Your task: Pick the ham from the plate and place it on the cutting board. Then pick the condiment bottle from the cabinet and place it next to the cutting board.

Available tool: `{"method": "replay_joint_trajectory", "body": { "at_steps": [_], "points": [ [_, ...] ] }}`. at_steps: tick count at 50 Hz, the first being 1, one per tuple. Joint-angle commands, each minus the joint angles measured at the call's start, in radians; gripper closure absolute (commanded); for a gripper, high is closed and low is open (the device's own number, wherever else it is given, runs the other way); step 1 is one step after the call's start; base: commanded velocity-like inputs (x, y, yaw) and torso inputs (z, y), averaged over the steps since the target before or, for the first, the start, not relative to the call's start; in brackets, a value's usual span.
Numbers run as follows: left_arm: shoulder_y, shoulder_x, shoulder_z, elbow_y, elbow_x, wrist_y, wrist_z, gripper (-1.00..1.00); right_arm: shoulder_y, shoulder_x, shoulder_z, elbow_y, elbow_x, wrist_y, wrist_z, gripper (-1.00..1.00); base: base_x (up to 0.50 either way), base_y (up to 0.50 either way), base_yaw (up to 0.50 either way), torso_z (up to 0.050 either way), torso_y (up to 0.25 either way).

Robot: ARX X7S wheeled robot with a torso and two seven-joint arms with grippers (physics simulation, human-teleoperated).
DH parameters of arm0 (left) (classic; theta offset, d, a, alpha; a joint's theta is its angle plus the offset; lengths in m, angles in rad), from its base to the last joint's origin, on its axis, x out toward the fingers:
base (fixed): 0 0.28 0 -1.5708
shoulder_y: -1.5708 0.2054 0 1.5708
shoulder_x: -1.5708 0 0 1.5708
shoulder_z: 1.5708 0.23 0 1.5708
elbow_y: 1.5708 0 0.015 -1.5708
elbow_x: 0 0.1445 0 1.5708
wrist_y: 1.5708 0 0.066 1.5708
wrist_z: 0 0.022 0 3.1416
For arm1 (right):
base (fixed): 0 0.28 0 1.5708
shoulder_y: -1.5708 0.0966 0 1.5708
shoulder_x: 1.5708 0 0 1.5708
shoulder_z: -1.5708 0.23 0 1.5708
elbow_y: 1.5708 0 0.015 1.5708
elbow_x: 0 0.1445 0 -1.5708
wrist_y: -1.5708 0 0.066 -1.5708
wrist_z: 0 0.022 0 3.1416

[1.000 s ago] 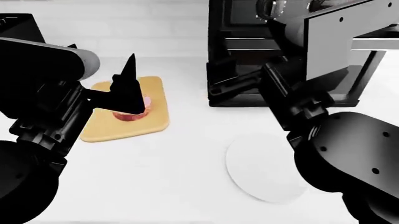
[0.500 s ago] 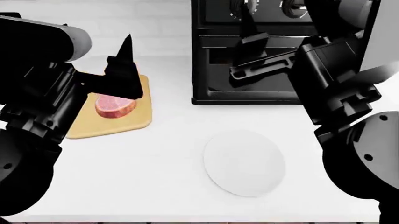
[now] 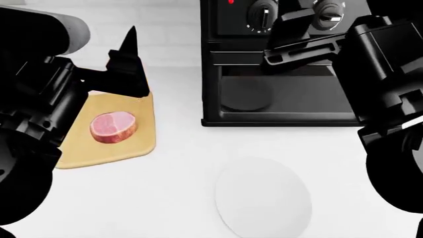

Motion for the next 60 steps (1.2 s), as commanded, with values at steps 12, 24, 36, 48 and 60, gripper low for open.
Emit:
{"method": "replay_joint_trajectory", "body": {
  "at_steps": [12,24,36,48,60],
  "points": [
    [-0.004,-0.01,0.008,-0.005,-0.013,0.013,-0.009,-1.0,0.014,0.007,0.005,-0.001,0.017,-0.004,0.02,-1.0,0.0,-0.2,0.0,0.0,0.0],
    [-0.002,-0.021,0.009,-0.004,-0.016,0.02,-0.011,-1.0,0.248,0.03,0.013,0.087,0.146,0.101,0.106,-1.0,0.0,0.0,0.0,0.0,0.0],
    [-0.02,-0.029,0.006,-0.009,-0.042,0.018,-0.029,-1.0,0.565,0.005,-0.069,0.314,0.13,0.196,0.063,-1.0,0.0,0.0,0.0,0.0,0.0],
    [-0.043,-0.035,0.009,-0.014,-0.066,0.014,-0.049,-1.0,0.775,-0.065,-0.187,0.598,-0.05,0.143,-0.128,-1.0,0.0,0.0,0.0,0.0,0.0],
    [-0.048,-0.037,0.018,-0.014,-0.068,0.022,-0.053,-1.0,0.922,-0.125,-0.285,0.869,-0.184,0.078,-0.28,-1.0,0.0,0.0,0.0,0.0,0.0]
  ]
}}
